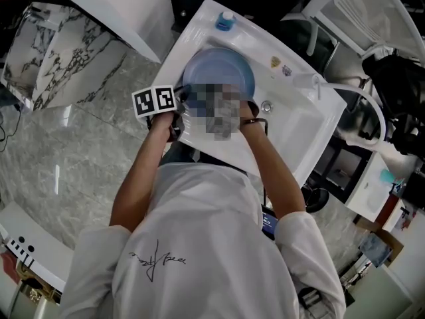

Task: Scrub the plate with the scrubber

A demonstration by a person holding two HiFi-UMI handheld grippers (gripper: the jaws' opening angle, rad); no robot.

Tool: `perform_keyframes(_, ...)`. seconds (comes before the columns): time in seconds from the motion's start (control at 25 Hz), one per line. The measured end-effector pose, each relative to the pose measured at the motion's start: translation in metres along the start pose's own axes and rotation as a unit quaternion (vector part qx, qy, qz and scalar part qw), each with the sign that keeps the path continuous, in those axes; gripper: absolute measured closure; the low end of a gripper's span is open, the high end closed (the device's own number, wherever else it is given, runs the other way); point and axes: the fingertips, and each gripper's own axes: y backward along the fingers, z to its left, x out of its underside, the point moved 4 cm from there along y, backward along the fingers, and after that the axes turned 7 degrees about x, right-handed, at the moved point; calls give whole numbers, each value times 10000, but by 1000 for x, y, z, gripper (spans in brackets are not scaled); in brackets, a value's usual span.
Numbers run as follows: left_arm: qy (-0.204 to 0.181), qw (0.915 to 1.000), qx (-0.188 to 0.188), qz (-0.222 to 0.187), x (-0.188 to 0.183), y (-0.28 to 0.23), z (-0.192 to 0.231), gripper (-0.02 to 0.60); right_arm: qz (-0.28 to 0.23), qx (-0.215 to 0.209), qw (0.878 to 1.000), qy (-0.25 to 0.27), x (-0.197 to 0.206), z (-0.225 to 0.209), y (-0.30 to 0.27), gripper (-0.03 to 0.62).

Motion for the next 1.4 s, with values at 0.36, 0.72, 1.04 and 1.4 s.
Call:
perform_keyframes(0.36,130,9999,-5,-104,-2,1,2,471,30,-243,9991,356,1,13,7,531)
perform_keyframes(0.72,228,9996,-58,-156,-2,2,6,479,42,-436,9973,590,0,22,14,531)
perform_keyframes(1.04,230,9996,-73,-153,-3,3,5,482,46,-606,9953,753,-1,29,26,531)
perform_keyframes(1.4,258,9995,-85,-185,-3,2,6,482,71,-770,9948,661,10,39,31,531)
